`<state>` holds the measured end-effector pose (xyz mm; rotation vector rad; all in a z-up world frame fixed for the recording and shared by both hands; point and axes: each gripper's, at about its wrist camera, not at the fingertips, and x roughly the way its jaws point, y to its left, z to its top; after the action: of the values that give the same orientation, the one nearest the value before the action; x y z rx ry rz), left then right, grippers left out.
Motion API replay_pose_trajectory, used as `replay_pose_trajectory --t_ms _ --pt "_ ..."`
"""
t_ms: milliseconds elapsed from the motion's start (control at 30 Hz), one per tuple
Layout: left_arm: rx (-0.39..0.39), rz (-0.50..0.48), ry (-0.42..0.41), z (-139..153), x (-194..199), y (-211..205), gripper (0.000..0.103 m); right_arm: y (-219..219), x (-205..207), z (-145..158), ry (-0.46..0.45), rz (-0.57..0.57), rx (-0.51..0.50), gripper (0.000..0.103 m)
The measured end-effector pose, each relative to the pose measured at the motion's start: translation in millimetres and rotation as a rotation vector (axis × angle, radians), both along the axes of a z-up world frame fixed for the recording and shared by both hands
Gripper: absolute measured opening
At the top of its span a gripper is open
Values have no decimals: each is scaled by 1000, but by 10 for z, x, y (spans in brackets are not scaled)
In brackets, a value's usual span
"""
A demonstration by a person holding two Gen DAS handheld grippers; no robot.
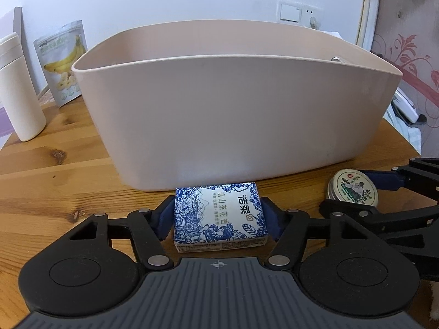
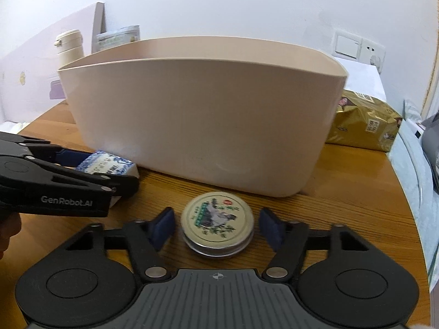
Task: Organize objects
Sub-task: 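Grasp the blue-and-white box with the left tool while the right tool grasps the round tin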
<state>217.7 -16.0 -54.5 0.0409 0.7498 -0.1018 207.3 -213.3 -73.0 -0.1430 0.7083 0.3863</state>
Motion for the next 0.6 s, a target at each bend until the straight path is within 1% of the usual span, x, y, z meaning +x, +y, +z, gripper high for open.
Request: replay_pose_trajectory --t_ms 100,333,600 --pt "-2 -2 11 19 -40 30 65 31 -26 11 7 -4 -4 52" --pt "-45 19 43 72 -174 225 65 68 -176 50 30 4 -9 52" --pt "-49 20 18 239 -366 363 65 45 -379 185 -1 -7 -9 52"
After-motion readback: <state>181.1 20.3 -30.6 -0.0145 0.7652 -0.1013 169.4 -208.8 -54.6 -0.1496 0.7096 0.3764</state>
